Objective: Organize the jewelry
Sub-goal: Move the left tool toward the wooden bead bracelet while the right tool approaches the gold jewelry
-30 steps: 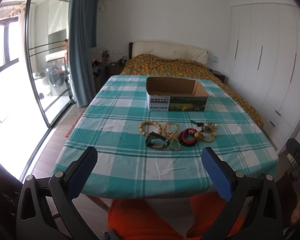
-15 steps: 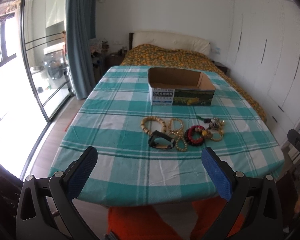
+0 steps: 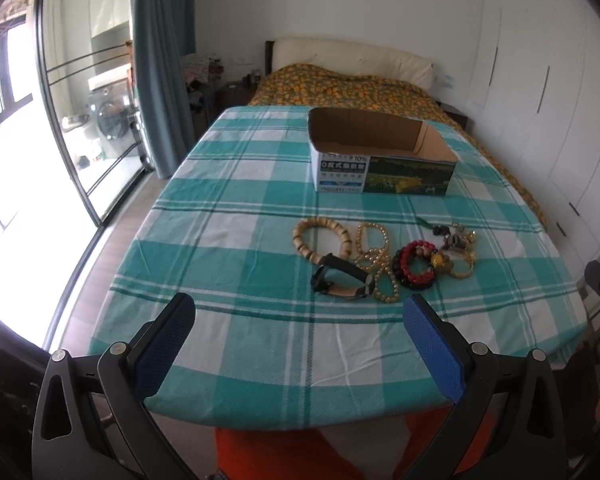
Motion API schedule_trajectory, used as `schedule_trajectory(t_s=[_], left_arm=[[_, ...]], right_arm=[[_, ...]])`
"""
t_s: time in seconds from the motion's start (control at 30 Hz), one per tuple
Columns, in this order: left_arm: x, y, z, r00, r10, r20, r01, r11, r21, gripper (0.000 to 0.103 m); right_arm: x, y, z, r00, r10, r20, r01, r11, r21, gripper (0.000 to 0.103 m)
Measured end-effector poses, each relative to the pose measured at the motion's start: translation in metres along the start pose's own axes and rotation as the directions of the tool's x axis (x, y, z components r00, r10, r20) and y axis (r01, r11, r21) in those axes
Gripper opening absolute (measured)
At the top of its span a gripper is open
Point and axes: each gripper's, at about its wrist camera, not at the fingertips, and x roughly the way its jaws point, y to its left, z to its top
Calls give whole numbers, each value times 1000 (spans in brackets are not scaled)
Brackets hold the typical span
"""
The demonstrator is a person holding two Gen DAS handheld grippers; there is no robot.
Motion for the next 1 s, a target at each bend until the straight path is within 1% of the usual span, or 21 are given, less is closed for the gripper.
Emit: schedule_trajectory(t_s=[0.3, 0.57, 0.67, 0.8, 1.0], left_arm=[[26, 8, 2, 998, -2, -67, 0, 1000, -31, 103], [52, 22, 13, 993, -12, -116, 3, 997, -75, 103], [60, 22, 20, 993, 7, -117, -16, 997, -78, 103], [68, 19, 29, 993, 35, -109, -41, 997, -61, 103], [78, 14, 37, 993, 67, -98, -70, 997, -27, 103]], right_arm=[[19, 10, -8, 998, 41, -52, -41, 999, 7, 103], [30, 2, -9, 996, 41, -74, -38, 999, 31, 103], [34, -2, -10, 997, 32, -76, -30, 999, 38, 103], [40, -12, -9, 996, 57, -63, -53, 996, 67, 103], [52, -22, -5, 998, 34, -61, -29, 996, 81, 103]])
